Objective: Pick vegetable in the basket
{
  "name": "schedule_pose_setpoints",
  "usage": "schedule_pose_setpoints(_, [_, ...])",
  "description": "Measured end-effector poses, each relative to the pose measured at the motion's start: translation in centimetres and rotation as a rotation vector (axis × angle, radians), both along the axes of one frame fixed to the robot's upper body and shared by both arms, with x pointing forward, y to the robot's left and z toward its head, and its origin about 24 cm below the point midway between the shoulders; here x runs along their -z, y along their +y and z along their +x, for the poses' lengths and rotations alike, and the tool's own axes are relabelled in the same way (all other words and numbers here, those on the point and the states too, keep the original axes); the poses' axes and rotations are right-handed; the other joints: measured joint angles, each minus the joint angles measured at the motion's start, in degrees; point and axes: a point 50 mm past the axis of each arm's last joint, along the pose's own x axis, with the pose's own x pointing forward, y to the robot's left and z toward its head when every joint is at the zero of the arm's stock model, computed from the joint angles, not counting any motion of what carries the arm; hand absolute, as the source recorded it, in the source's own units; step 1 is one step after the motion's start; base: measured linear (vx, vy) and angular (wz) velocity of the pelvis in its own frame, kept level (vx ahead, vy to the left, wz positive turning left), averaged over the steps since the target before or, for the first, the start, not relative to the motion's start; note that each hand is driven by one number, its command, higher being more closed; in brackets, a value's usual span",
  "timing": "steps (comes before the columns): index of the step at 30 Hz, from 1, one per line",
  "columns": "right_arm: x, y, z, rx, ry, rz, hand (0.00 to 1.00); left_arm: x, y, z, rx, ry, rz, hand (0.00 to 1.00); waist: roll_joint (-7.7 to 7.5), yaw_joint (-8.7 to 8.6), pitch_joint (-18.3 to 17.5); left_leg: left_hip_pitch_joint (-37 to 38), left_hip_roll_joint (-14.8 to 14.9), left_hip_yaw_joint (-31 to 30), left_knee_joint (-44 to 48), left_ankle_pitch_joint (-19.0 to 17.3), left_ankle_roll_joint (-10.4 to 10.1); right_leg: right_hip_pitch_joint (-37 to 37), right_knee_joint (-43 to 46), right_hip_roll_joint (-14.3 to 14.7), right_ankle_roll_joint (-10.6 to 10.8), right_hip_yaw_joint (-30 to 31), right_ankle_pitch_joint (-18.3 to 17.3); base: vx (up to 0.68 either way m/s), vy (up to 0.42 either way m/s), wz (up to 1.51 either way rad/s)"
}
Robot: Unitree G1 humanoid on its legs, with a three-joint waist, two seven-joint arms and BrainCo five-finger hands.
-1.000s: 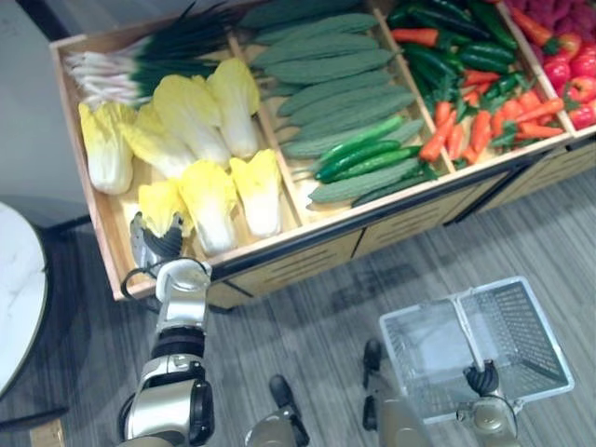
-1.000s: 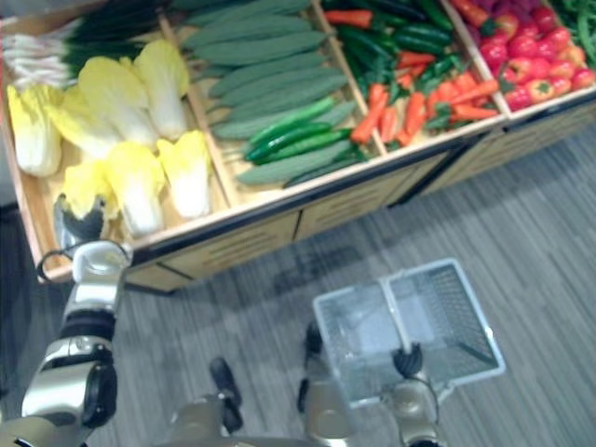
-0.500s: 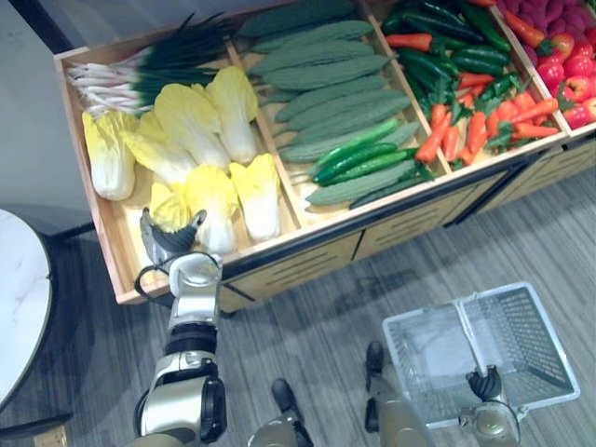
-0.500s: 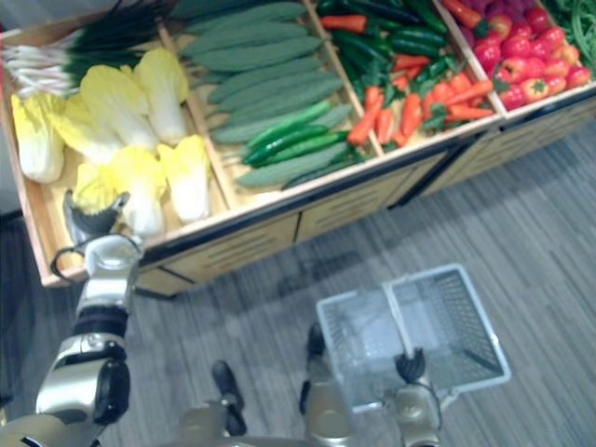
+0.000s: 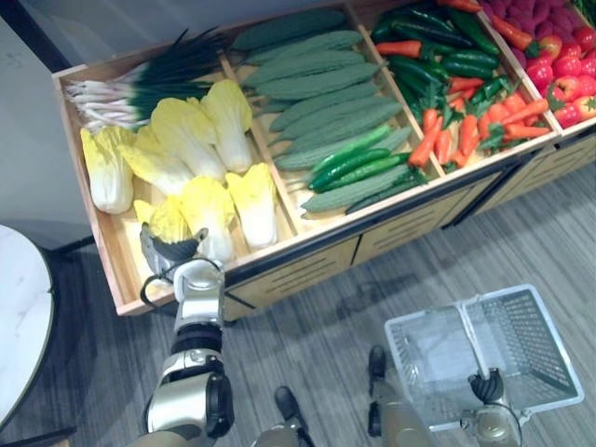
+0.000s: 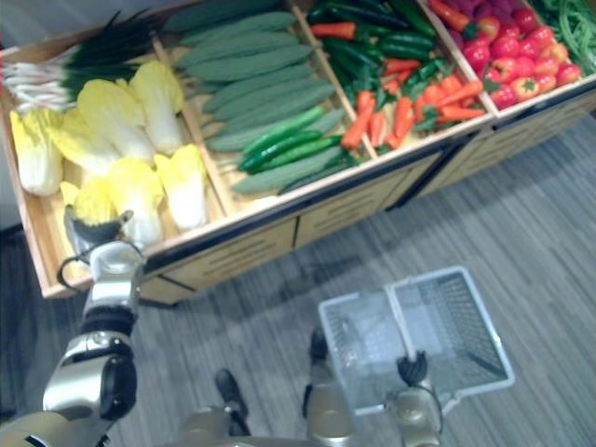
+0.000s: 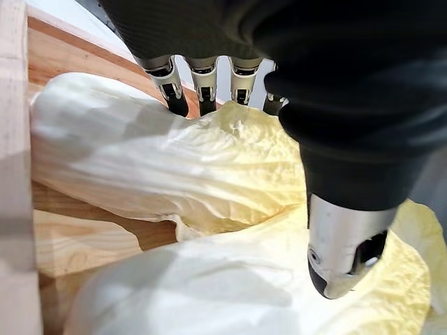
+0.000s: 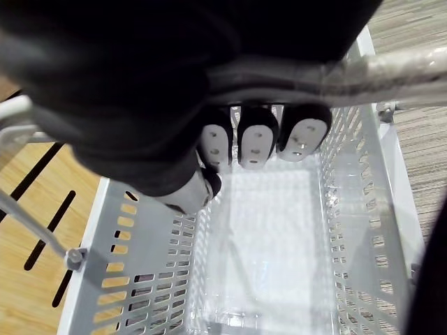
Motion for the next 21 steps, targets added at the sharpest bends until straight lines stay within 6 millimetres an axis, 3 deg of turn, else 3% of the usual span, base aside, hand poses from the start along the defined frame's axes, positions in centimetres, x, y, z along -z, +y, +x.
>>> schedule_pose_setpoints(5, [0.0, 0.0, 0.0, -0.001, 0.002, 0.0, 1.0, 0.8, 1.5, -0.5, -0.05, 0.059, -0.008, 0.0, 0.0, -0.07, 0.0, 0.1, 0.1, 0.2, -0.1, 0.0, 0.0, 0.0, 0.0, 0.1, 0.0, 0.2, 0.0, 0.01, -0.009, -0.01])
schedule_pose_setpoints(10, [0.3, 0.1, -0.2, -0.007, 0.012, -0.001, 1.0, 2.9, 2.2, -1.6, -0.11, 0.158, -0.049, 0.0, -0.14, 0.07, 0.1, 0.1, 0.3, 0.3, -0.3, -0.1, -0.1, -0.1, -0.1, 0.1, 0.0, 0.3, 0.0, 0.03, -0.019, -0.01])
schedule_pose_setpoints(21, [0.5, 0.6, -0.3, -0.039, 0.021, -0.002, 1.0, 3.2, 3.6, -2.4, -0.153, 0.206, -0.051, 0.0, -0.5, 0.06, 0.3, 0.1, 0.8, 1.3, -0.3, -0.3, -0.4, -0.6, -0.1, 0.6, 0.0, 1.2, 0.0, 0.02, -0.013, -0.05])
